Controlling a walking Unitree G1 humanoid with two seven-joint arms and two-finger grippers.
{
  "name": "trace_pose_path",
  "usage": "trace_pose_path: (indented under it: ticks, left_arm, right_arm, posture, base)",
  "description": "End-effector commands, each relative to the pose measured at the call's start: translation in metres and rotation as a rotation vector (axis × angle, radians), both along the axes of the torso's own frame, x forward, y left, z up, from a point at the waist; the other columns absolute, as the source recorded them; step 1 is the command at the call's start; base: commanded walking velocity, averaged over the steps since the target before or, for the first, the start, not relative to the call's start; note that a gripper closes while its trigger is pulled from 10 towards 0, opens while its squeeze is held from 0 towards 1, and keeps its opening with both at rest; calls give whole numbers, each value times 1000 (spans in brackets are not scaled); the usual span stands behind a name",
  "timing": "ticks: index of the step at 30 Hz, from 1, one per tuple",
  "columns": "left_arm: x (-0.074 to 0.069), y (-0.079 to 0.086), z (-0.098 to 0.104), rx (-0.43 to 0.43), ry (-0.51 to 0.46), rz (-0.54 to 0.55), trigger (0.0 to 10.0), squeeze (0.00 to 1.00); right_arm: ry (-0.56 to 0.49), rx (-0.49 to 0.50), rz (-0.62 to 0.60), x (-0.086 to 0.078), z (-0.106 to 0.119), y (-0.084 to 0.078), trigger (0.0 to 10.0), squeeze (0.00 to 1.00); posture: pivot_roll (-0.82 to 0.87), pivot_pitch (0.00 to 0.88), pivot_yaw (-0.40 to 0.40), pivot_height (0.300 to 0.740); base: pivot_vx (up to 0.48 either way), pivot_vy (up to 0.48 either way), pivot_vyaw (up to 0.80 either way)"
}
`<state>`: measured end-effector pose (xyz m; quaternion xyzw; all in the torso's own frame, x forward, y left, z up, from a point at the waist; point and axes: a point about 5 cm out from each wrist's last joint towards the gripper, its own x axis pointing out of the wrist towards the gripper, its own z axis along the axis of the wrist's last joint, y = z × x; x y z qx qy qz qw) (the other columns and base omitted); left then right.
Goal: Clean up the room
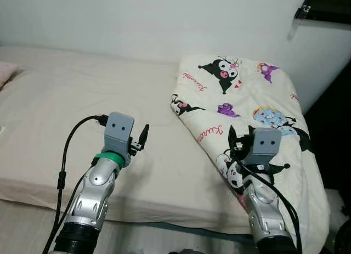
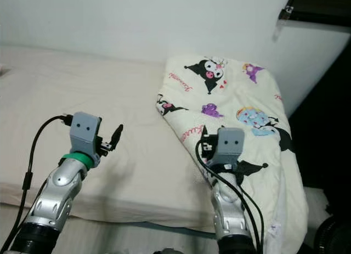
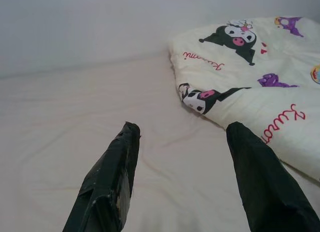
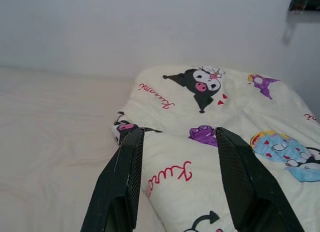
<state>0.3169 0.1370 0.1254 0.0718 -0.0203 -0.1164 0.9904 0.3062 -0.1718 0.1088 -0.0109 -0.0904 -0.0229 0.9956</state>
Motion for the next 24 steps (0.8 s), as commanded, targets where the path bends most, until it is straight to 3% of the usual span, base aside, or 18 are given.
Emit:
trace_pose_path:
  ticks: [1, 8, 24]
  left_arm:
    - [-1, 2, -6, 17, 25, 9, 10000, 0]
    - [-2, 2, -7, 20, 32, 15, 10000, 0]
    - [-3, 2, -11, 20, 56, 20, 10000, 0]
  right_arm:
    - [21, 11, -6, -2, -5, -1, 10000, 0]
    - [24, 10, -6, -3, -5, -1, 10000, 0]
    - [27, 6, -6, -4, -6, -2, 10000, 0]
  posture:
    - [-45, 23, 41, 740]
    - [-46, 26, 41, 740]
    - [-48, 31, 37, 740]
  base:
    - [0, -446, 0]
    - [0, -415, 0]
    - [0, 0, 0]
